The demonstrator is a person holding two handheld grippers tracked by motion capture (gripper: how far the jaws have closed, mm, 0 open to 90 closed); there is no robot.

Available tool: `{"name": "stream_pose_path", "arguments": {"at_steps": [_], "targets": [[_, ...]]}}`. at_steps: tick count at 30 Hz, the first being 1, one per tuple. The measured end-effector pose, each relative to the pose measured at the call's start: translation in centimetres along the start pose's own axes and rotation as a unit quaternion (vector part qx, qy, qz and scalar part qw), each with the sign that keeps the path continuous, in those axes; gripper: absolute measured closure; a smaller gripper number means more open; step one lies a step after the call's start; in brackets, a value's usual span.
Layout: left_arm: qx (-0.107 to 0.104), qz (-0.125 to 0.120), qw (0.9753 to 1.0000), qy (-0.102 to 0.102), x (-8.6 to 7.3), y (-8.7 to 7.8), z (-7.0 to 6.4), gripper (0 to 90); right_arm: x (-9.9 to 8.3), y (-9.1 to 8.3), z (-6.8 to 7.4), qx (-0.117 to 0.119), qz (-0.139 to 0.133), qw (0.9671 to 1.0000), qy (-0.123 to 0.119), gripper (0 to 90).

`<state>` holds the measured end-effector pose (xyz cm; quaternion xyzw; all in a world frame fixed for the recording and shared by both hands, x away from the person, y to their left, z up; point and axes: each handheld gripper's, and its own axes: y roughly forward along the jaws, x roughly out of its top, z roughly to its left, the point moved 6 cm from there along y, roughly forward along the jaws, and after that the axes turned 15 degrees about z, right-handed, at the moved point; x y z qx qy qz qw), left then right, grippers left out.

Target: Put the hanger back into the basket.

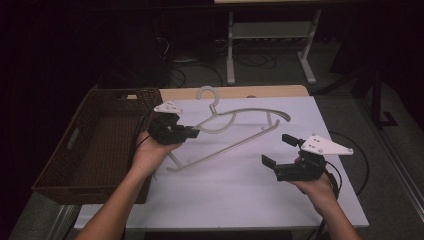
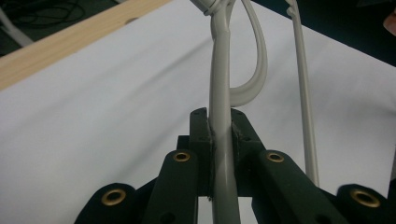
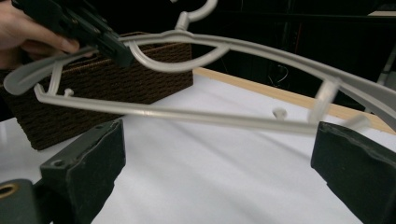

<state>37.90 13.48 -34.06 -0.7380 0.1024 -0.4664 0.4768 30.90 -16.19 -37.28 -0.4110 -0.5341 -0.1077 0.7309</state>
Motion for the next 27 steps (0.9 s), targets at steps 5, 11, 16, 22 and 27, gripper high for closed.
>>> {"name": "stream_pose_path", "arguments": {"at_steps": [5, 11, 16, 22, 27], "targets": [[0.014, 0.007, 0.9999, -0.001, -0.1, -1.6, 0.8, 82.9, 0.0, -0.1, -0.1, 0.001, -0.002, 1.0000, 0.003, 2.5], [0.016, -0.001, 0.9998, -0.012, -0.1, -3.5, 1.9, 83.0, 0.0, -0.1, -0.1, 0.000, -0.002, 1.0000, 0.004, 2.5], [0.028, -0.002, 0.9995, -0.014, -0.5, -5.2, 2.8, 82.9, 0.0, 0.0, 0.0, 0.002, 0.001, 1.0000, 0.006, 2.7], [0.043, -0.010, 0.9987, -0.027, -1.2, -7.1, 4.3, 83.0, 0.0, 0.0, 0.0, 0.003, 0.002, 1.0000, 0.006, 2.7], [0.058, -0.012, 0.9976, -0.035, -2.0, -8.7, 5.5, 83.0, 0.0, -0.1, 0.0, 0.005, 0.001, 1.0000, 0.007, 2.9]]}}
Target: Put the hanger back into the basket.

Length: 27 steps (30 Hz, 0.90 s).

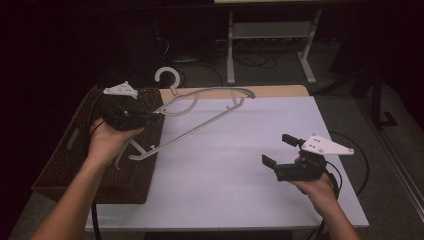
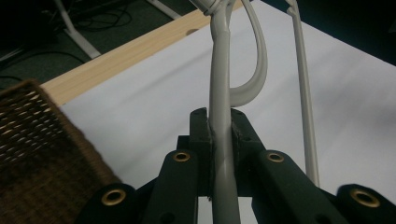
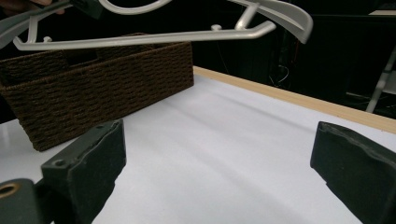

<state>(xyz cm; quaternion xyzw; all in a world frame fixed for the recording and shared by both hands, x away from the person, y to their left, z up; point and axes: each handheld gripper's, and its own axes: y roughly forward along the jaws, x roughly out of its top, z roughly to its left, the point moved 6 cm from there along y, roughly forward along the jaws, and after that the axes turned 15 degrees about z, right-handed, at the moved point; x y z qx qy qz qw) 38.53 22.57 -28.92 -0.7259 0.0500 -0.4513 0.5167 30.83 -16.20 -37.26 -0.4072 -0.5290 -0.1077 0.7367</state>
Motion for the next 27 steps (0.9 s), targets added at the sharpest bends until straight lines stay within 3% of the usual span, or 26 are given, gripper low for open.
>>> {"name": "stream_pose_path", "arguments": {"at_steps": [7, 14, 19, 27], "targets": [[0.029, -0.003, 0.9995, -0.013, -1.2, -2.4, 2.3, 82.9, 0.0, 0.0, -0.1, -0.002, 0.002, 1.0000, 0.000, 3.0], [0.064, -0.002, 0.9974, -0.033, -3.4, -4.5, 5.3, 83.0, -0.1, 0.1, -0.1, -0.001, 0.003, 1.0000, 0.000, 3.0], [0.087, -0.007, 0.9945, -0.058, -5.4, -6.1, 7.7, 83.0, 0.0, 0.2, -0.1, -0.003, 0.002, 1.0000, 0.002, 3.0], [0.134, 0.008, 0.9873, -0.085, -9.4, -8.3, 11.5, 83.0, -0.1, 0.2, -0.2, -0.004, 0.003, 1.0000, 0.005, 3.0]]}}
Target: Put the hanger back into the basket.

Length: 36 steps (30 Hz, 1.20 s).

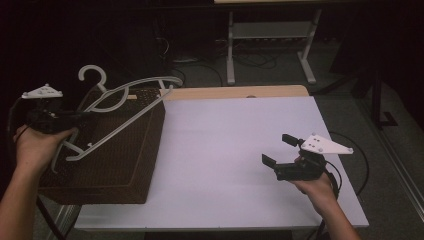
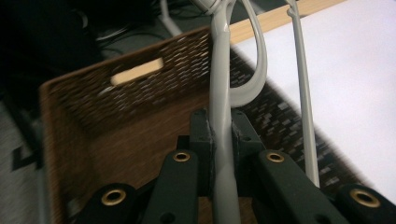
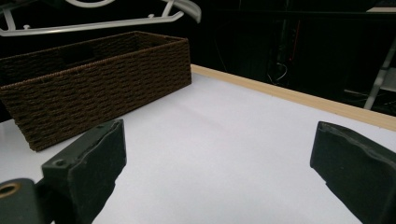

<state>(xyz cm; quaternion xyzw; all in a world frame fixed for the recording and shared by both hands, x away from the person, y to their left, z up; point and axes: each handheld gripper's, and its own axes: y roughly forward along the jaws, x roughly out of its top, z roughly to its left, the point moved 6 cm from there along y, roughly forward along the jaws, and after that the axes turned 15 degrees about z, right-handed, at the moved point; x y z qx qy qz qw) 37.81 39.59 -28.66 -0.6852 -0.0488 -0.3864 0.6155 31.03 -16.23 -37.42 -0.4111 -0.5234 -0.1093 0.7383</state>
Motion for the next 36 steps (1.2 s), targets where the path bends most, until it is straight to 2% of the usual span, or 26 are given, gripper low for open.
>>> {"name": "stream_pose_path", "arguments": {"at_steps": [4, 6, 8, 10, 13, 15, 17, 19, 22, 27, 33, 35, 36], "targets": [[0.015, 0.006, 0.9997, -0.016, -1.7, -0.4, 2.0, 82.9, -0.1, 0.0, -0.1, 0.000, 0.003, 1.0000, 0.000, 3.0], [0.015, 0.006, 0.9996, -0.025, -2.4, -0.5, 2.8, 82.9, -0.1, 0.0, -0.2, -0.001, 0.001, 1.0000, -0.001, 3.0], [0.018, 0.008, 0.9994, -0.029, -3.0, -0.5, 3.3, 82.9, -0.1, 0.0, -0.2, -0.002, 0.000, 1.0000, -0.001, 3.0], [0.028, 0.016, 0.9992, -0.025, -3.5, -0.3, 3.6, 82.9, -0.1, 0.1, -0.2, -0.001, 0.000, 1.0000, 0.001, 3.0], [0.030, 0.026, 0.9989, -0.027, -4.1, 0.3, 4.0, 82.9, -0.1, 0.1, -0.3, -0.001, 0.002, 1.0000, 0.000, 3.0], [0.025, 0.024, 0.9988, -0.034, -4.4, 0.6, 4.3, 82.9, -0.1, 0.2, -0.2, -0.001, 0.002, 1.0000, 0.002, 3.0], [0.026, 0.024, 0.9988, -0.035, -4.5, 0.7, 4.4, 82.9, -0.1, 0.2, -0.2, -0.001, 0.002, 1.0000, 0.001, 3.0], [0.036, 0.030, 0.9982, -0.037, -4.8, 0.8, 4.9, 82.8, -0.1, 0.1, -0.2, -0.001, 0.002, 1.0000, 0.000, 3.0], [0.033, 0.028, 0.9980, -0.046, -5.2, 1.0, 5.3, 82.8, -0.2, 0.1, -0.3, -0.001, 0.003, 1.0000, 0.001, 3.0], [0.033, 0.026, 0.9979, -0.049, -5.5, 1.7, 5.4, 82.8, -0.2, 0.2, -0.2, -0.001, 0.004, 1.0000, 0.001, 3.1], [0.024, 0.042, 0.9975, -0.051, -6.2, 3.4, 5.4, 82.4, -0.2, 0.2, -0.2, -0.001, 0.003, 1.0000, 0.001, 3.1], [0.013, 0.040, 0.9978, -0.052, -6.2, 3.8, 5.3, 80.1, -0.2, 0.2, -0.3, -0.001, 0.003, 1.0000, 0.001, 3.1], [0.019, 0.035, 0.9980, -0.049, -6.1, 3.8, 5.4, 73.2, -0.2, 0.2, -0.3, -0.001, 0.003, 1.0000, 0.001, 3.1]]}}
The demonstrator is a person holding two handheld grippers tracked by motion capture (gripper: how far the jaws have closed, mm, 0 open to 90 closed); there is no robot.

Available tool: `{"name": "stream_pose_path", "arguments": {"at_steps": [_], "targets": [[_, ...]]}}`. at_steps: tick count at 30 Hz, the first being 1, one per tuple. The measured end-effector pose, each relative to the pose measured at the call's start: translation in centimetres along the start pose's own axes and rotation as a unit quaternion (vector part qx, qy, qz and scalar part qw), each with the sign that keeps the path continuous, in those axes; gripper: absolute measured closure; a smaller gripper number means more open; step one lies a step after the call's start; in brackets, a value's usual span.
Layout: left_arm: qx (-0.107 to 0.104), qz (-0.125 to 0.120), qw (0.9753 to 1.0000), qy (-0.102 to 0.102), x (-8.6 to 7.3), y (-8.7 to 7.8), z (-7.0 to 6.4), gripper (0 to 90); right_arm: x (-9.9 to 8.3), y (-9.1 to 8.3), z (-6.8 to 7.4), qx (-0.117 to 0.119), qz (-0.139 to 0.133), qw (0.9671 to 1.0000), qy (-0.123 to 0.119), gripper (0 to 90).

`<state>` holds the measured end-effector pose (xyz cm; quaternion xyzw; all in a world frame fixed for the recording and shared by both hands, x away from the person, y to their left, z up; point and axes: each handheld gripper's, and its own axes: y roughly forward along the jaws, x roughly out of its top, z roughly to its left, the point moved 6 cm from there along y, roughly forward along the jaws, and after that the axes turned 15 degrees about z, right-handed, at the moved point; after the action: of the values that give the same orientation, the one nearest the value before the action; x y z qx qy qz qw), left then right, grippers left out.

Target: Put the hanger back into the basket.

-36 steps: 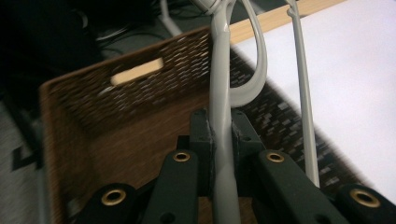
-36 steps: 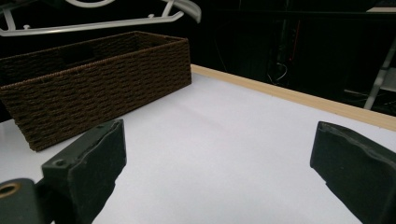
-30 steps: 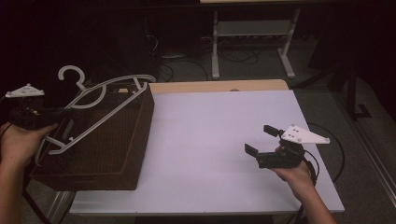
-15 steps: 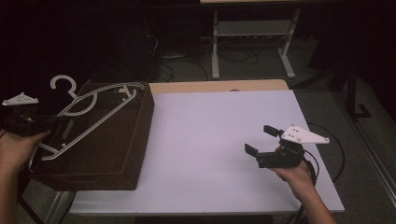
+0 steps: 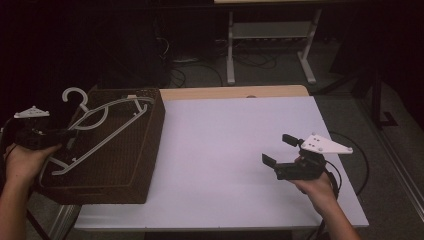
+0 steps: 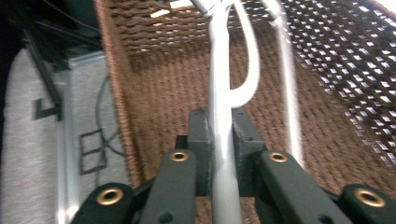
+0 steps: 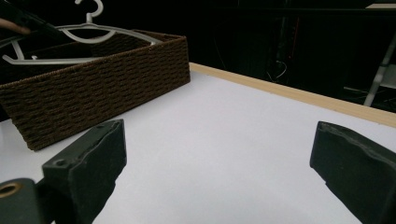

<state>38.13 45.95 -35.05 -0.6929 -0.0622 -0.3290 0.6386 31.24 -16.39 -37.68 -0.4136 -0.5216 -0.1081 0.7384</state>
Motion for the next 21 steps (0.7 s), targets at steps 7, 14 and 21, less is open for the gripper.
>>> {"name": "stream_pose_path", "arguments": {"at_steps": [7, 14, 21], "targets": [[-0.019, -0.029, 0.9994, -0.005, 0.7, -0.5, -0.5, 46.0, 0.0, 0.0, 0.0, 0.000, -0.002, 1.0000, -0.001, 3.1], [-0.055, -0.063, 0.9965, 0.004, 1.6, -1.7, -2.6, 31.8, 0.1, -0.2, 0.1, 0.002, -0.001, 1.0000, 0.002, 3.1], [-0.091, -0.116, 0.9890, 0.019, 3.1, -3.2, -5.9, 20.9, 0.8, -0.5, 0.2, 0.001, -0.005, 1.0000, -0.001, 3.1]]}}
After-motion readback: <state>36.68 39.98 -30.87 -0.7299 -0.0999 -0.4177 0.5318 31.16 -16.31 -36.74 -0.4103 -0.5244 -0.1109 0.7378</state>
